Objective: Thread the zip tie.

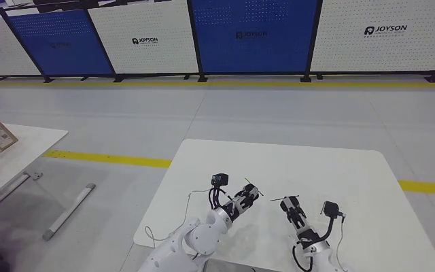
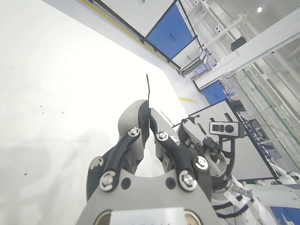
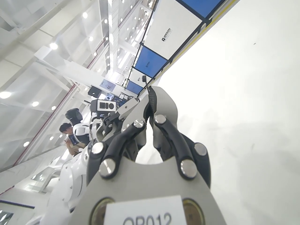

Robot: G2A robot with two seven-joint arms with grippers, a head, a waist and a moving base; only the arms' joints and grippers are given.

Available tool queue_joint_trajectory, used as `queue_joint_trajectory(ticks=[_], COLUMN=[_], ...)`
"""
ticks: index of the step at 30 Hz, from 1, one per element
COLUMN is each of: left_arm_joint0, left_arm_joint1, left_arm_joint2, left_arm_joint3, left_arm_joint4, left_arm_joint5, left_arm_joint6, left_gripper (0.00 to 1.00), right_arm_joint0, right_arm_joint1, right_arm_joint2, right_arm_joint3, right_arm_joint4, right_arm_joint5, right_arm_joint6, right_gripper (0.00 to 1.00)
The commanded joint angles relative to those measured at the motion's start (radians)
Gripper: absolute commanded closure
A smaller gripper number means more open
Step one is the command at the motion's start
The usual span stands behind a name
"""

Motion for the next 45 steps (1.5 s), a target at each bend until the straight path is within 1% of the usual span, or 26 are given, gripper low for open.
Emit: queue_joint_trajectory(ticks=[1,3,4,14,17,19,21,30,32,35,37,44,45], left_arm_joint0=[0.0,0.0,0.0,0.0,0.0,0.0,0.0,0.001,0.006,0.01,0.007,0.007,0.007], left_arm_joint1=[0.0,0.0,0.0,0.0,0.0,0.0,0.0,0.0,-0.003,-0.009,-0.013,-0.013,-0.013], left_arm_joint2=[0.0,0.0,0.0,0.0,0.0,0.0,0.0,0.0,0.002,0.012,0.018,0.018,0.018], left_arm_joint3=[0.0,0.0,0.0,0.0,0.0,0.0,0.0,0.001,-0.003,-0.013,-0.015,-0.015,-0.015], left_arm_joint4=[0.0,0.0,0.0,0.0,0.0,0.0,0.0,0.0,-0.007,-0.005,-0.002,-0.002,-0.002], left_arm_joint5=[0.0,0.0,0.0,0.0,0.0,0.0,0.0,0.001,0.009,0.039,0.055,0.055,0.055], left_arm_joint6=[0.0,0.0,0.0,0.0,0.0,0.0,0.0,0.001,0.016,0.058,0.074,0.074,0.074], left_gripper=[1.0,1.0,1.0,1.0,1.0,1.0,1.0,1.0,1.0,1.0,1.0,1.0,1.0], right_arm_joint0=[0.021,0.042,0.048,0.045,0.028,0.022,0.023,0.023,0.023,0.023,0.023,0.022,0.022], right_arm_joint1=[-0.017,-0.035,-0.039,-0.04,-0.046,-0.053,-0.059,-0.059,-0.059,-0.059,-0.059,-0.06,-0.061], right_arm_joint2=[-0.037,-0.067,-0.073,-0.066,-0.049,-0.051,-0.056,-0.056,-0.056,-0.056,-0.056,-0.05,-0.046], right_arm_joint3=[0.033,0.067,0.077,0.073,0.068,0.07,0.078,0.078,0.078,0.078,0.078,0.073,0.07], right_arm_joint4=[-0.017,-0.013,-0.012,-0.005,0.021,0.025,0.019,0.019,0.019,0.019,0.019,0.022,0.035], right_arm_joint5=[-0.004,-0.018,-0.021,-0.022,-0.059,-0.062,-0.05,-0.05,-0.05,-0.05,-0.05,-0.051,-0.061], right_arm_joint6=[-0.049,-0.078,-0.083,-0.089,-0.127,-0.154,-0.155,-0.155,-0.155,-0.155,-0.155,-0.153,-0.142], right_gripper=[1.0,1.0,1.0,1.0,1.0,1.0,1.0,1.0,1.0,1.0,1.0,1.0,1.0])
